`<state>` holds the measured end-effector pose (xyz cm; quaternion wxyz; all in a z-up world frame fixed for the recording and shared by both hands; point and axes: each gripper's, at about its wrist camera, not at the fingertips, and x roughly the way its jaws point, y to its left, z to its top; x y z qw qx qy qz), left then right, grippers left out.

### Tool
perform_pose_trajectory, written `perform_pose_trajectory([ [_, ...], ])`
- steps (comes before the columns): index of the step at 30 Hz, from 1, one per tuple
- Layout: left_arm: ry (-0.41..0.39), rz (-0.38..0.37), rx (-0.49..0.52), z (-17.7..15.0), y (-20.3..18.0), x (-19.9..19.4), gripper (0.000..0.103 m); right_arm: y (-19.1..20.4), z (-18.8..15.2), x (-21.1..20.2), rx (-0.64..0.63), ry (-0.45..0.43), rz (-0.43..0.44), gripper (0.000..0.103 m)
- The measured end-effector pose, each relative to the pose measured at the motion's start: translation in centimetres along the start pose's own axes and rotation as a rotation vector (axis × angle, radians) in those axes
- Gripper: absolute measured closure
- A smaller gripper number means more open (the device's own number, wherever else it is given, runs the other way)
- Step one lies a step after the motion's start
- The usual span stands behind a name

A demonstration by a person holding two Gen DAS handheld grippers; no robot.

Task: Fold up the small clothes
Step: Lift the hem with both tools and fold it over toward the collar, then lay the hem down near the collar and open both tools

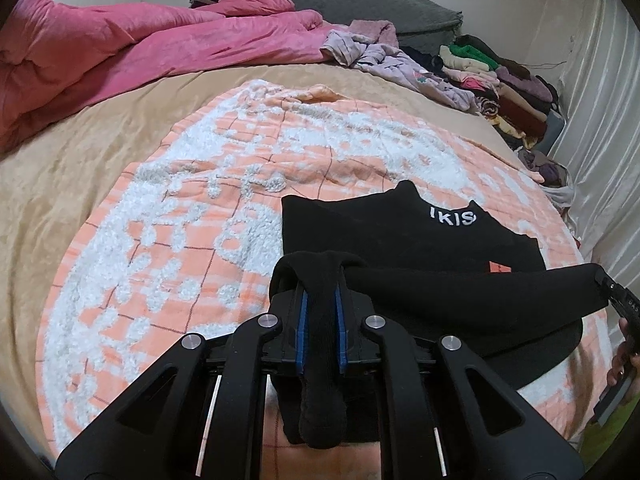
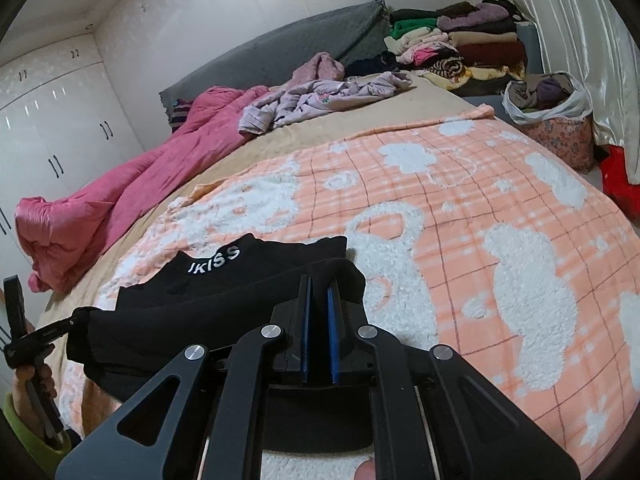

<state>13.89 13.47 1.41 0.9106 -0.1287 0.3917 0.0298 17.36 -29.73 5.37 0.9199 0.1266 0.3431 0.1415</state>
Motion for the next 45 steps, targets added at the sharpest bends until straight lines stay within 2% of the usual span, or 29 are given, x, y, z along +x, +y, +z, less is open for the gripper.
perform_pose_trajectory([
  [1,0.0,0.003,0.0,0.0,0.0,0.0,0.095,0.0,0.0,0.2,0.004,0.008,-0.004,0.093],
  [2,-0.001,0.004,0.0,-0.1,0.0,0.0,0.095,0.0,-0.1,0.3,0.006,0.01,-0.01,0.084],
  [3,-0.001,0.003,-0.002,-0.1,0.0,-0.1,0.094,0.0,-0.1,0.2,0.005,0.006,-0.016,0.07],
  [5,-0.01,0.021,-0.003,-0.1,0.1,-0.4,0.085,0.1,-0.2,-0.1,0.002,-0.006,-0.024,0.056],
  [14,-0.098,0.021,-0.002,0.2,-0.1,-3.6,0.069,1.6,-0.8,-1.8,-0.042,-0.028,-0.012,0.053],
  [19,-0.12,0.016,0.06,-0.5,-2.0,-4.9,0.069,4.1,-2.0,-2.6,-0.142,-0.021,0.004,0.053],
  [26,-0.077,-0.024,0.161,-2.8,-5.2,-4.9,0.07,7.6,-4.6,-2.5,-0.279,0.02,0.023,0.053],
  [32,-0.039,-0.024,0.252,-5.4,-7.4,-4.0,0.071,9.2,-6.5,-1.7,-0.326,0.076,0.054,0.053],
  [35,-0.014,-0.003,0.29,-6.8,-7.9,-3.2,0.076,9.7,-7.3,-1.3,-0.342,0.099,0.066,0.053],
  [40,0.04,0.033,0.324,-8.7,-8.1,-1.2,0.076,10.4,-8.4,-0.5,-0.368,0.131,0.078,0.053],
  [45,0.028,0.085,0.349,-8.8,-8.0,-0.1,0.076,10.7,-8.8,1.0,-0.389,0.157,0.068,0.053],
])
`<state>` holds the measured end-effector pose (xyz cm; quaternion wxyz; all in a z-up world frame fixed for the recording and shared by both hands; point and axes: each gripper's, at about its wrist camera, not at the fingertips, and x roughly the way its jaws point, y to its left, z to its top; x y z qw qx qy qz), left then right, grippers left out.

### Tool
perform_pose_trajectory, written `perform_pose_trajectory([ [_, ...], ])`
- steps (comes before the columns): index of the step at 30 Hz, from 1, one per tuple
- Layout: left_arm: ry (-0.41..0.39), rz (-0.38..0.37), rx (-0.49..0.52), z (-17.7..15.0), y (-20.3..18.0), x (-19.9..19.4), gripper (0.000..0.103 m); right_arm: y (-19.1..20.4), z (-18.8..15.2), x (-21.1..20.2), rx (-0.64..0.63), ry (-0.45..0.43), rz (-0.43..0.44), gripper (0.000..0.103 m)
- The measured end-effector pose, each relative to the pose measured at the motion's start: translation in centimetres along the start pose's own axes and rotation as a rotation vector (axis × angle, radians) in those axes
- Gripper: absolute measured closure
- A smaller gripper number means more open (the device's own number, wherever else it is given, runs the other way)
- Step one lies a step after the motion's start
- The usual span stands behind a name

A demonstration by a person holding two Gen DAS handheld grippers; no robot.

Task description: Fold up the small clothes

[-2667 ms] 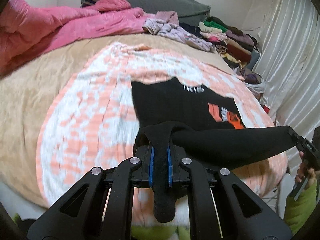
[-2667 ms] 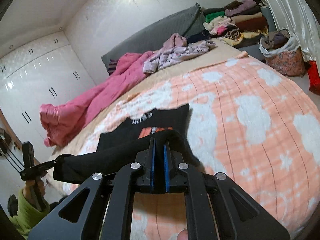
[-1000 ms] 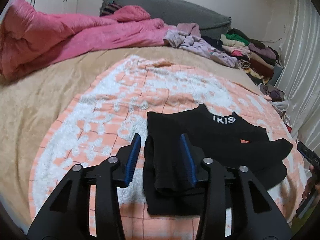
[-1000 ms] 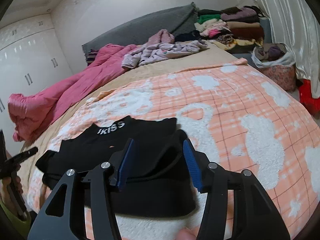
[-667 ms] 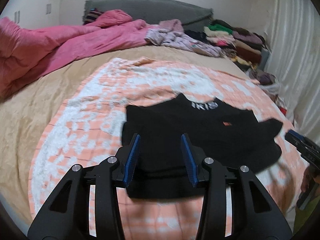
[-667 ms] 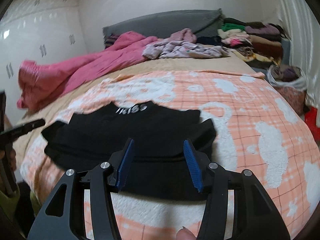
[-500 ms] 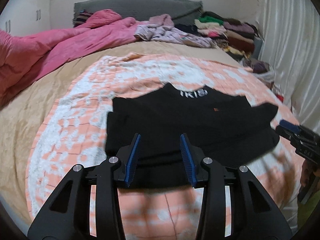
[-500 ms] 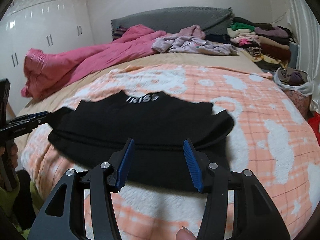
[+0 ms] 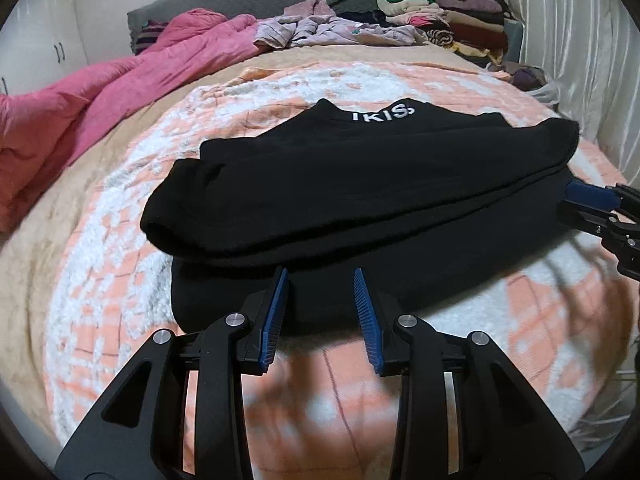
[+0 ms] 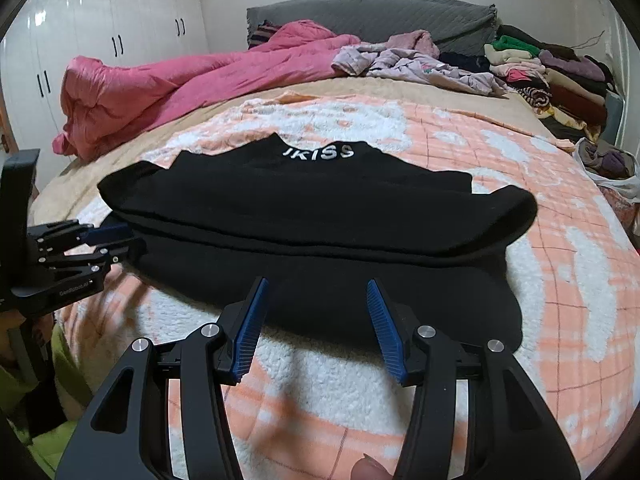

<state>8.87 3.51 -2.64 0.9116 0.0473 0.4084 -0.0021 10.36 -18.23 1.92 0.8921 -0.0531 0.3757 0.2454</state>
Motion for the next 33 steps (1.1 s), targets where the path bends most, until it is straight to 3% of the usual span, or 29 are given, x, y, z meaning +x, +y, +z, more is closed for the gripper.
perform_pose_trajectory([
  [5,0.009,0.013,-0.003,0.4,0.4,1.1,0.076,-0.2,0.2,2.4,-0.02,0.051,-0.043,0.053],
  [19,-0.033,0.012,-0.026,3.2,1.4,2.4,0.076,-0.7,3.3,6.1,-0.043,0.054,-0.047,0.053],
  [33,-0.04,-0.024,-0.163,7.3,4.1,4.0,0.075,-1.1,6.8,8.3,-0.035,0.045,-0.052,0.053],
])
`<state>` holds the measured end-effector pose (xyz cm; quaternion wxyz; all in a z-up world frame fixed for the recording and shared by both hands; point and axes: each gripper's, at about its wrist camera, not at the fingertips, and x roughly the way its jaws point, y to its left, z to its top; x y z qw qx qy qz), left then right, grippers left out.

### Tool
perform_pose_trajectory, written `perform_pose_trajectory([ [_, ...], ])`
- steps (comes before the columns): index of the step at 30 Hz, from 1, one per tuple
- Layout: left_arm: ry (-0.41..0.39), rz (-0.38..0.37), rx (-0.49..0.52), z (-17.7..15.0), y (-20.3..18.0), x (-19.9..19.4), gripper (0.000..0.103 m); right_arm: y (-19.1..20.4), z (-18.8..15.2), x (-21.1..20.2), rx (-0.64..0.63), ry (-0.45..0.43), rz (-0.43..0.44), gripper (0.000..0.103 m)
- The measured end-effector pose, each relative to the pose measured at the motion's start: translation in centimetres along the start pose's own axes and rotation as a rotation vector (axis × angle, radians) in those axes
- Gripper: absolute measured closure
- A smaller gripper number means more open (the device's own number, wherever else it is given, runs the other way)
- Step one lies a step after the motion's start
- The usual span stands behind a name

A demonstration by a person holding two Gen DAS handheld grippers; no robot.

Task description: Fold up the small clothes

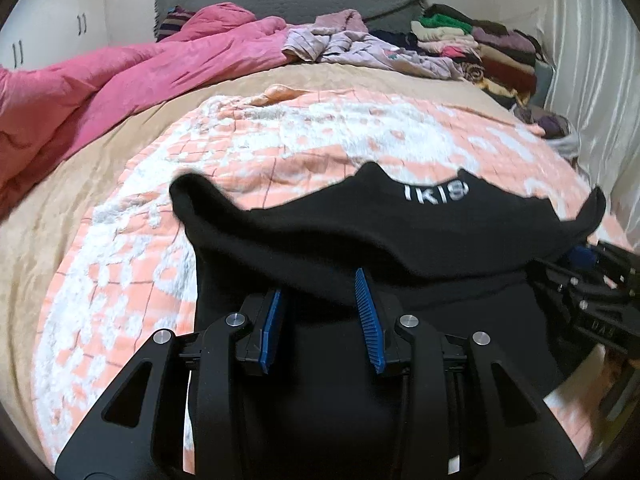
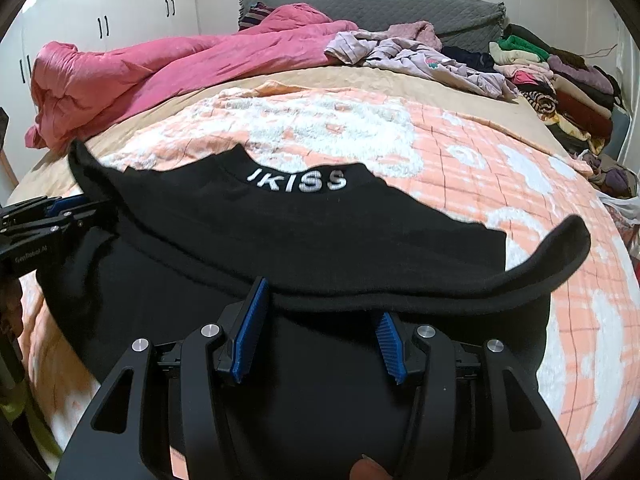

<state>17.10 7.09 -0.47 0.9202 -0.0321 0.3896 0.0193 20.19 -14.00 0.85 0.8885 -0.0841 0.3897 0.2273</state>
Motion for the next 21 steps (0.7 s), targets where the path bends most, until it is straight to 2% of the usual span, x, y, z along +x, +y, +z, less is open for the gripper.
perform_pose_trajectory([
  [11,-0.031,-0.021,-0.13,2.2,2.7,1.1,0.075,-1.1,2.9,1.4,0.052,-0.03,-0.004,0.053],
  [21,-0.046,-0.022,-0.186,2.4,5.1,1.7,0.071,-3.0,4.9,1.9,0.142,-0.074,-0.023,0.053],
])
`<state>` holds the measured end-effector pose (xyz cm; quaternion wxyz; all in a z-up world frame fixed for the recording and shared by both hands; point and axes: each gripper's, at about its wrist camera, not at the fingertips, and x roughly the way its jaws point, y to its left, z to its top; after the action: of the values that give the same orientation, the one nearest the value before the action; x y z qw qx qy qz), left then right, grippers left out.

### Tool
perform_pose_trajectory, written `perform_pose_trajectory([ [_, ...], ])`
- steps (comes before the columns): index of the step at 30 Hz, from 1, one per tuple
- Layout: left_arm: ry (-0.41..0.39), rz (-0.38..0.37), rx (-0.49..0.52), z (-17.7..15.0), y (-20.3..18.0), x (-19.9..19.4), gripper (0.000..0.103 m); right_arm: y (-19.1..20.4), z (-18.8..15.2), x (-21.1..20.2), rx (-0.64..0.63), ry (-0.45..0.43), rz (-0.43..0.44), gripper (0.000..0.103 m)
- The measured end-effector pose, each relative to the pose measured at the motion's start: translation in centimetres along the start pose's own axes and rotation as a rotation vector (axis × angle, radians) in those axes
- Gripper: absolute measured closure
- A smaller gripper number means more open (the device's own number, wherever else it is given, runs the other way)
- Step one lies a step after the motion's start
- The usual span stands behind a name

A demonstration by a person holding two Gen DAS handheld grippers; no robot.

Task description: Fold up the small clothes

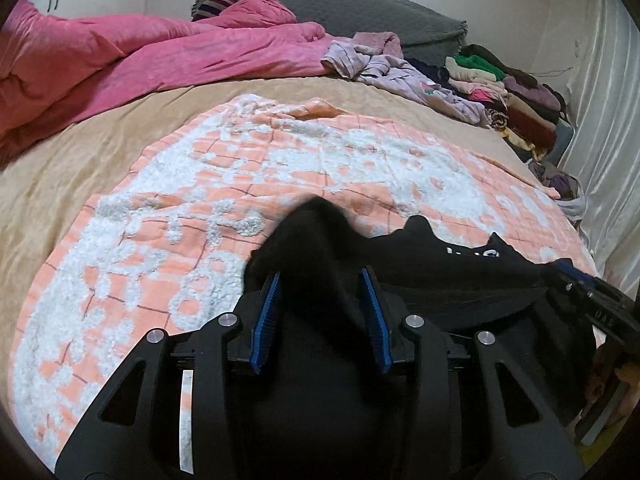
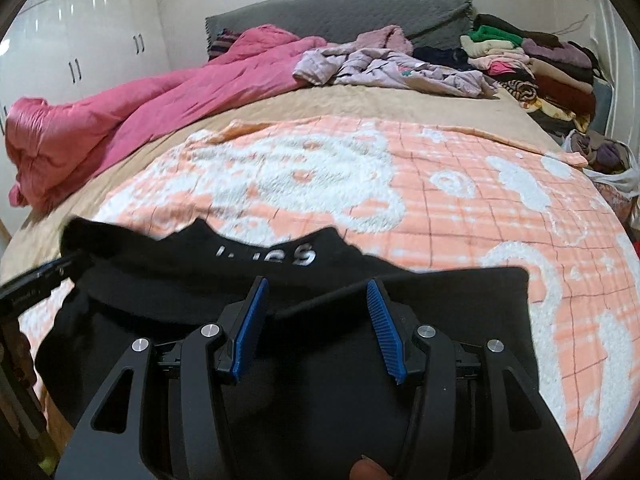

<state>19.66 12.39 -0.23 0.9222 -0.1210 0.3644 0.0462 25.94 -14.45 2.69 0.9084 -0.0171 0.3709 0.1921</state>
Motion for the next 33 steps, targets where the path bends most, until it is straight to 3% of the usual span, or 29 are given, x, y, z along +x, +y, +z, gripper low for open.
perform_pose_trajectory([
  [7,-0.022,0.003,-0.052,0.5,2.1,-0.5,0.066,-2.1,0.4,-1.3,0.046,-0.037,-0.048,0.048],
  [13,-0.087,0.003,-0.105,1.0,3.7,-1.3,0.063,-5.6,-1.0,-3.0,0.11,-0.052,-0.133,0.04],
  [20,-0.126,0.016,-0.136,1.3,4.8,-2.1,0.063,-9.2,-2.6,-2.7,0.2,0.015,-0.257,0.038],
  [25,-0.197,0.084,-0.156,1.1,5.7,-3.2,0.063,-9.6,-2.9,-1.5,0.21,0.049,-0.264,0.038],
  [27,-0.176,0.086,-0.148,1.1,5.7,-2.8,0.063,-9.5,-2.8,-1.1,0.204,0.054,-0.26,0.038],
  [30,-0.037,0.044,-0.106,0.6,5.0,-0.2,0.063,-9.7,-2.6,-0.6,0.209,0.063,-0.251,0.038],
  [33,0.017,0.056,-0.069,0.0,4.3,1.0,0.063,-10.3,-2.5,-0.2,0.238,0.073,-0.227,0.04],
])
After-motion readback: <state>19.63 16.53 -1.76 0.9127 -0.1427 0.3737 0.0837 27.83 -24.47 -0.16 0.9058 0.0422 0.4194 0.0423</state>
